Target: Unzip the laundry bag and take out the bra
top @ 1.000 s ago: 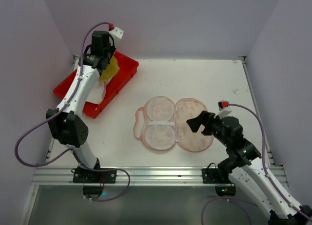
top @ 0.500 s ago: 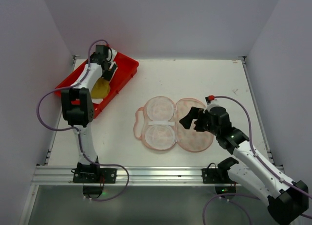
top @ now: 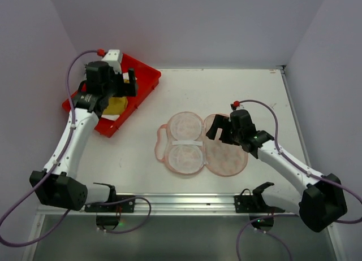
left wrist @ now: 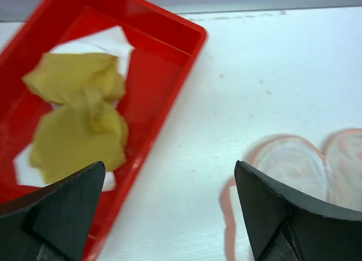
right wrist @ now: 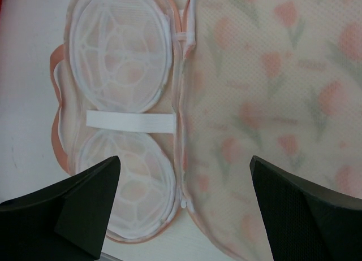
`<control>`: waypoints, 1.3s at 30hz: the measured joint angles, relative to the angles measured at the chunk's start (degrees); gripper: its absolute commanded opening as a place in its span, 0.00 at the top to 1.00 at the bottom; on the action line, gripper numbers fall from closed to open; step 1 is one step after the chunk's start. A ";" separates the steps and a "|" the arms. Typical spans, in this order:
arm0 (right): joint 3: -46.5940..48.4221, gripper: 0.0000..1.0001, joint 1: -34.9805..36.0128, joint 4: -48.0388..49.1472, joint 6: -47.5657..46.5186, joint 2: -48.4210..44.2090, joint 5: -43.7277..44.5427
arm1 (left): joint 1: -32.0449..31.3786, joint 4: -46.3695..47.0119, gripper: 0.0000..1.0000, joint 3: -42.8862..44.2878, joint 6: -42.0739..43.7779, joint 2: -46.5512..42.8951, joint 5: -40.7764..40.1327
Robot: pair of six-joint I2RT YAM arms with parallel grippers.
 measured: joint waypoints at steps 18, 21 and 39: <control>17.38 0.01 15.08 7.98 -6.88 37.00 -4.57 | -1.73 14.69 0.00 -36.94 -6.21 -19.39 7.50; 19.02 0.01 18.21 8.48 -8.22 38.21 -6.56 | -1.73 17.53 0.00 -38.99 -6.19 -21.73 7.34; 13.62 0.01 1.05 -4.74 3.96 18.18 5.20 | -1.73 20.44 0.00 -40.44 -6.12 -24.00 5.38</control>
